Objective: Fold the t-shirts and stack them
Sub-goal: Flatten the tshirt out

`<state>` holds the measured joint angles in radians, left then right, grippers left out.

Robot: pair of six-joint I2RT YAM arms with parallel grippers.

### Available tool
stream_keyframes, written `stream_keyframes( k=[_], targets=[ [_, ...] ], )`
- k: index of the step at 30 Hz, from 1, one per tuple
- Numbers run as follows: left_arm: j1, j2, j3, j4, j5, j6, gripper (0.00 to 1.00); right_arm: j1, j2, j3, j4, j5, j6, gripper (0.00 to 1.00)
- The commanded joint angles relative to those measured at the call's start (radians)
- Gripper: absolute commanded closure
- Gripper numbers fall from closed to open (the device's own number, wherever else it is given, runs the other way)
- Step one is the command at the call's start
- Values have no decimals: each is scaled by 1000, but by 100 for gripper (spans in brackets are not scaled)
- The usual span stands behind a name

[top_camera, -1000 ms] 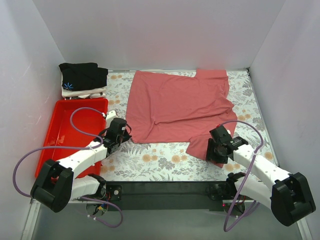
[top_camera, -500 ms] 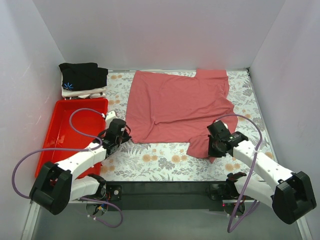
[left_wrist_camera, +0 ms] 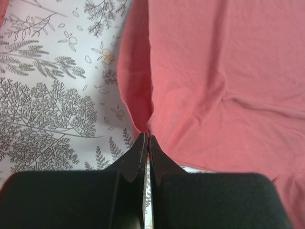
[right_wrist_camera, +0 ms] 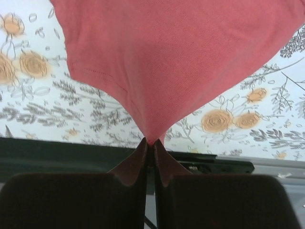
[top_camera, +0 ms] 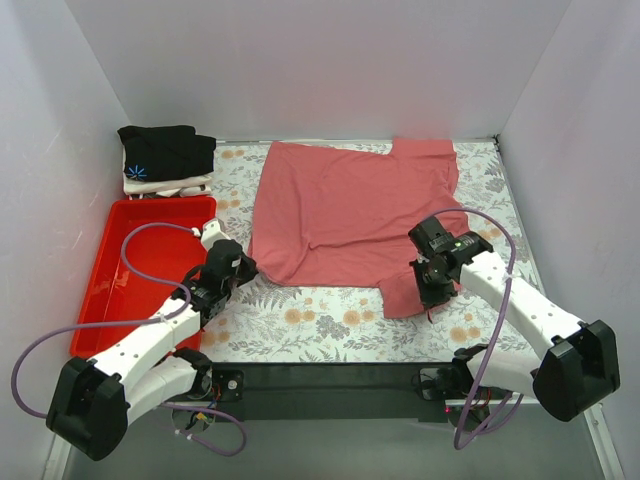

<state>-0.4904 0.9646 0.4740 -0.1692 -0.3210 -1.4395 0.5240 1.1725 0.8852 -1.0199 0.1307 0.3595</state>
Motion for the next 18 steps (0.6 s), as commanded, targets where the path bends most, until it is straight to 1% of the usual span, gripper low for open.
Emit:
stream_keyframes(
  k=[1,2,5,10,13,15,17,18],
  targets=[
    [-7,-9,29,-73,-10,-24,100,5,1,90,-143,-54,-85,99],
    [-7,-10,29,-76,-10,-30,100,5,0,107,-160,-103,-109,99],
    [-5,-23,28,-92,-12,-38,100,7,9,133,-195,-179,-140,99],
    [-7,-64,25,-145,-23,-61,100,19,12,146,-212,-269,-177,99],
    [-5,-96,22,-180,-38,-81,100,47,10,150,-213,-261,-175,99],
    [-5,-112,15,-181,-47,-87,100,50,1,155,-217,-221,-169,99],
    [-5,-104,11,-167,-72,-79,100,50,-11,155,-209,-168,-159,99],
    [-4,-75,11,-145,-79,-72,100,50,-17,156,-204,-148,-154,99]
  ],
)
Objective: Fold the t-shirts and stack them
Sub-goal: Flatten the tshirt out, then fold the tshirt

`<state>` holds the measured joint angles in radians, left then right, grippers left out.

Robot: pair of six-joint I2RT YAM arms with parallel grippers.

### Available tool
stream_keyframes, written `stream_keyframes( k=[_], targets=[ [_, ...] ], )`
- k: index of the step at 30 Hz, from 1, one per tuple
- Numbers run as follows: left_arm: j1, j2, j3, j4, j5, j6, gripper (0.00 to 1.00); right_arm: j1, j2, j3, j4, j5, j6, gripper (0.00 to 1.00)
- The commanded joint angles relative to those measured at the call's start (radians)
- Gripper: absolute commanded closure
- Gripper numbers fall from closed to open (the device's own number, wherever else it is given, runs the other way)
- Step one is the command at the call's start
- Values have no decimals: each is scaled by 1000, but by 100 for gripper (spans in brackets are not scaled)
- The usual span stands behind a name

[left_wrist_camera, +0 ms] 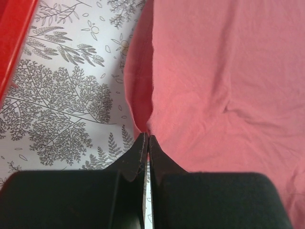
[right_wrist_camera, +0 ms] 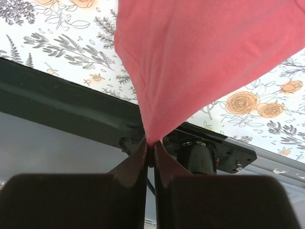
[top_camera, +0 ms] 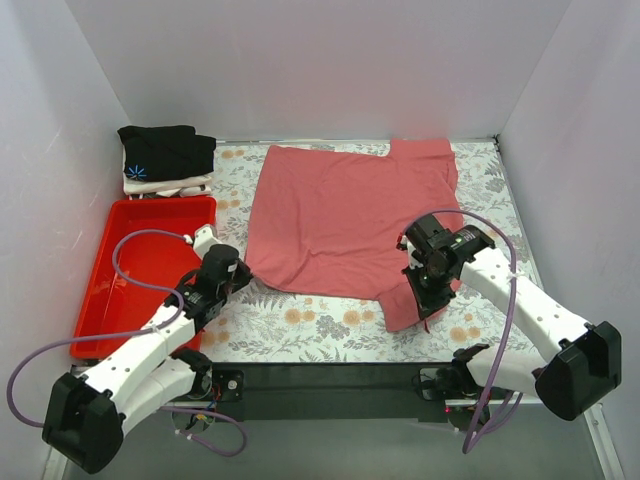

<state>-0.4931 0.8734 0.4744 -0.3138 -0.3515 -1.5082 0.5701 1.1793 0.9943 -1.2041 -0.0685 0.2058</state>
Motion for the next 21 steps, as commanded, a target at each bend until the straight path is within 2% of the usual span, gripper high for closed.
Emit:
stream_keyframes(
  k=[1,6,11,14,21],
  targets=[
    [-1,41,27,5,-56,3,100,4,-36,47,-8,96,26,99],
    [7,165,75,82,-41,40,100,4,-81,-57,144,252,95,99],
    [54,252,138,116,-18,104,100,1,-50,-57,250,450,147,99],
    [100,309,181,130,28,131,100,-6,29,9,255,553,141,99],
    [142,424,285,151,88,169,100,-90,303,216,319,647,47,99]
  ],
)
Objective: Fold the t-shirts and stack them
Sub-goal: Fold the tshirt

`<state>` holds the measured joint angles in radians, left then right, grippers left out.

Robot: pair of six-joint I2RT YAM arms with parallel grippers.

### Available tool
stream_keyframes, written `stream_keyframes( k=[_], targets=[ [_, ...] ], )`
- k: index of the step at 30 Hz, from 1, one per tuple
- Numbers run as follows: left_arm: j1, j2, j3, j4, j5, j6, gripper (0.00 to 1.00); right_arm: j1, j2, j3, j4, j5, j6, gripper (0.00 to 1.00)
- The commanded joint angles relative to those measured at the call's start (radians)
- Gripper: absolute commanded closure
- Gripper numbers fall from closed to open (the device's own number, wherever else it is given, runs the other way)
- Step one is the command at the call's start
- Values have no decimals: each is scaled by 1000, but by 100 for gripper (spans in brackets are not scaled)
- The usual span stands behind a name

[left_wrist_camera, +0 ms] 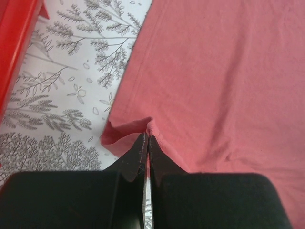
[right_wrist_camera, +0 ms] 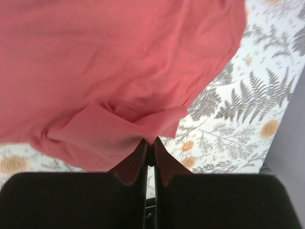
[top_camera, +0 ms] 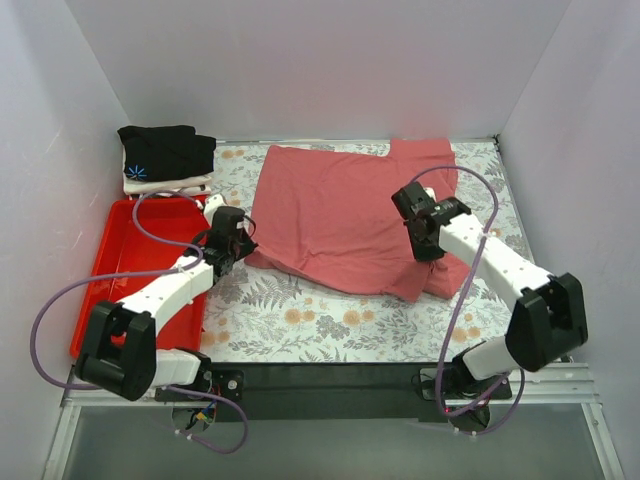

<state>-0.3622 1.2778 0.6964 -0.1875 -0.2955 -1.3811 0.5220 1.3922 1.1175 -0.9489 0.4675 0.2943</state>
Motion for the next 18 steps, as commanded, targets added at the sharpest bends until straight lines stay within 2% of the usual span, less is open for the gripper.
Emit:
stream_keyframes(
  k=[1,6,18],
  targets=[
    [12,38,72,29,35,48,100,-53,120,134,70,120,-49,99],
    [49,121,176,42,81,83,100,-125,276,249,90,148,-89,99],
    [97,345,419,-7,133,178,100,-221,487,557,108,119,-179,99]
  ],
)
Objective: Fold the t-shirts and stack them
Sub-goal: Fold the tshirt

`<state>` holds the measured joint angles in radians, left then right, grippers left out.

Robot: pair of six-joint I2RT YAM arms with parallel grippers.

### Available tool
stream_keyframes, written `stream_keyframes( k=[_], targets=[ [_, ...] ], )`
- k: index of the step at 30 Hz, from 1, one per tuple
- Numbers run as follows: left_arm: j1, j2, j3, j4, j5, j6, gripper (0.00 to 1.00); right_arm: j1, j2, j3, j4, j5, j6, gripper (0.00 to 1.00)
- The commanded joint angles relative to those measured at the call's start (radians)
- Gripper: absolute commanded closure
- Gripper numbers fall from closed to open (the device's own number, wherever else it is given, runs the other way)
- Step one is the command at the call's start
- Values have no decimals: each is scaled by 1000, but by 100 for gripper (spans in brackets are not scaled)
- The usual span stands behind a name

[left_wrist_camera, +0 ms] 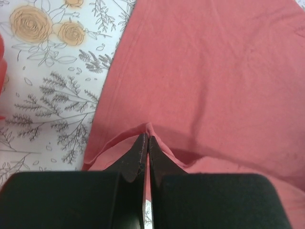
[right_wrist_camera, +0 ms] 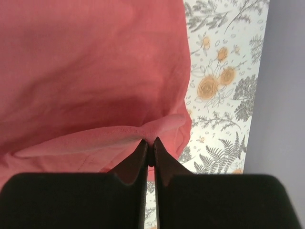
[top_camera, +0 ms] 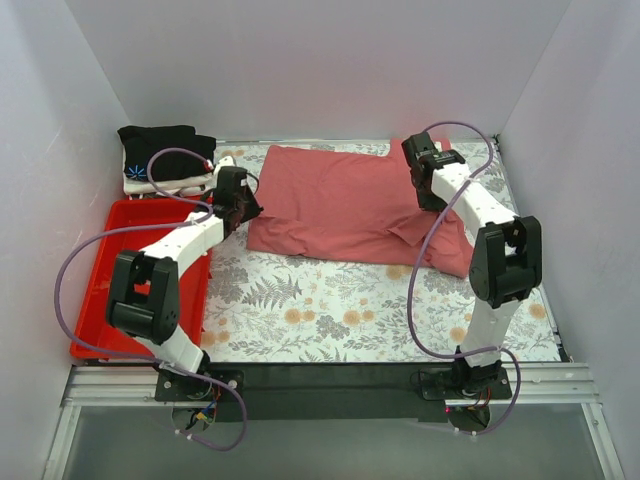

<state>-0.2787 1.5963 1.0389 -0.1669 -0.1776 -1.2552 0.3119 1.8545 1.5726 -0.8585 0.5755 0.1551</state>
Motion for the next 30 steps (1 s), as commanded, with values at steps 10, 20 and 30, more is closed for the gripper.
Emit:
stream_keyframes(
  k=[10,20,30],
  targets=[
    [45,191,228,-54,-2,80,100,-42,155,227,19,-2,-94,99],
    [52,290,338,-31,-2,143,100,-48,241,319,19,41,-141,99],
    [62,364,440,-88,-69,157,76,-50,284,397,19,61,-135,76]
  ],
)
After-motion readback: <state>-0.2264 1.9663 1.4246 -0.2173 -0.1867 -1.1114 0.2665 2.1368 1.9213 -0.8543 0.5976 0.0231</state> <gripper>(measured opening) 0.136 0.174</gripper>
